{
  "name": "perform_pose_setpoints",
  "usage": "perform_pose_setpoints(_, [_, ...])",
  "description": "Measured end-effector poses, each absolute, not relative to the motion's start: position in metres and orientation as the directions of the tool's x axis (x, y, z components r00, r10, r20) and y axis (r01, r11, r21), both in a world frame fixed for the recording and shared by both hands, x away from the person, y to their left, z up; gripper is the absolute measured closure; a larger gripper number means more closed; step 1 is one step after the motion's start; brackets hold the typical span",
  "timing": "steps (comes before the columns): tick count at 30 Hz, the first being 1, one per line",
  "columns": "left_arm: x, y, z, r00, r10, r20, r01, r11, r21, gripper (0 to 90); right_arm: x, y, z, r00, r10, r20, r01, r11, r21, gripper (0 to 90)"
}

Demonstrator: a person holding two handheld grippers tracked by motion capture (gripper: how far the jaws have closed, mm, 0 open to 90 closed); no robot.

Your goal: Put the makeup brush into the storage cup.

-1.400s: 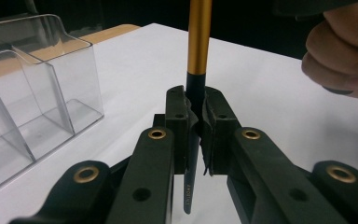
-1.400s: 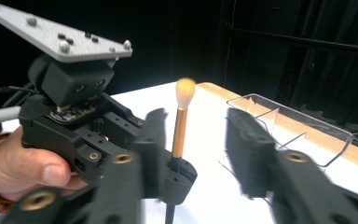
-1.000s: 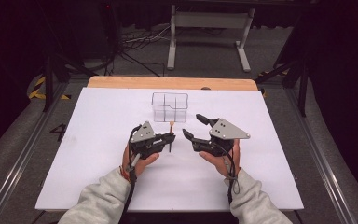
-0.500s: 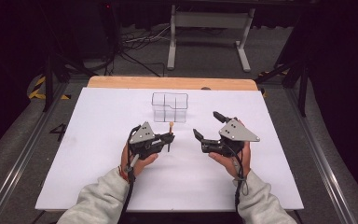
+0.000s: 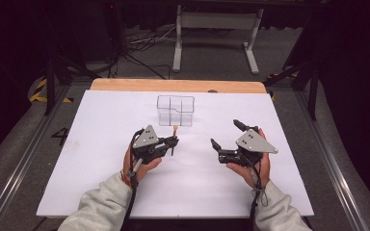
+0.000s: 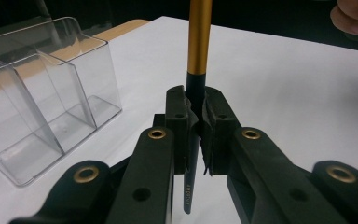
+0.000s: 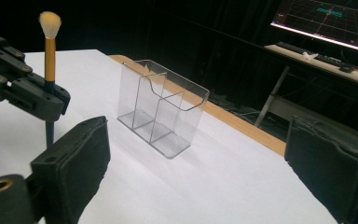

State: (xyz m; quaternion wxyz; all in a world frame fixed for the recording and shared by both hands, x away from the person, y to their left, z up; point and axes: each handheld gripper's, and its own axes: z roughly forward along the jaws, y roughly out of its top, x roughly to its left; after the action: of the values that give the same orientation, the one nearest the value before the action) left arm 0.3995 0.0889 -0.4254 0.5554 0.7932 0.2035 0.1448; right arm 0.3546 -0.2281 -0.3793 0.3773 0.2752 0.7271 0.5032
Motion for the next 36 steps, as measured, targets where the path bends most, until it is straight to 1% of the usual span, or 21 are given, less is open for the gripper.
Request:
perform_pose_setpoints(5, [0.398,0.089,-0.423,0.875,0.483,0.025,0.143,-0.307,0.941,82.5,0.351,-0.235,-0.383,-0.566,0.780,-0.268,0.017,0.336,0.942,5.7])
perform_pose_setpoints(7, [0.398,0.090,-0.423,0.871,0.491,0.016,0.150,-0.297,0.943,82.5,0.350,-0.237,-0.385,-0.559,0.781,-0.280,0.015,0.347,0.938,5.7])
perform_pose_setpoints(14, [0.399,0.094,-0.420,0.868,0.495,0.031,0.135,-0.297,0.945,82.6,0.344,-0.243,-0.390,-0.550,0.782,-0.292,0.009,0.355,0.935,6.2])
perform_pose_setpoints(16, [0.399,0.094,-0.419,0.867,0.497,0.034,0.134,-0.298,0.945,82.5,0.343,-0.245,-0.392,-0.553,0.785,-0.278,0.011,0.341,0.940,6.2])
perform_pose_setpoints(21, [0.400,0.095,-0.417,0.862,0.505,0.041,0.128,-0.296,0.946,82.6,0.340,-0.250,-0.397,-0.551,0.787,-0.279,0.024,0.348,0.937,6.2])
perform_pose_setpoints(24, [0.401,0.096,-0.413,0.860,0.508,0.059,0.114,-0.303,0.946,82.6,0.337,-0.253,-0.399,-0.547,0.786,-0.287,0.026,0.359,0.933,6.9])
perform_pose_setpoints(28, [0.403,0.098,-0.407,0.858,0.510,0.069,0.104,-0.304,0.947,82.6,0.334,-0.256,-0.401,-0.561,0.784,-0.266,0.040,0.347,0.937,7.0])
perform_pose_setpoints(33, [0.411,0.103,-0.397,0.842,0.535,0.071,0.095,-0.277,0.956,82.6,0.327,-0.260,-0.407,-0.555,0.779,-0.290,0.048,0.378,0.924,6.6])
perform_pose_setpoints(36, [0.414,0.105,-0.392,0.836,0.543,0.073,0.090,-0.267,0.959,82.6,0.325,-0.262,-0.408,-0.548,0.785,-0.290,0.047,0.375,0.926,6.7])
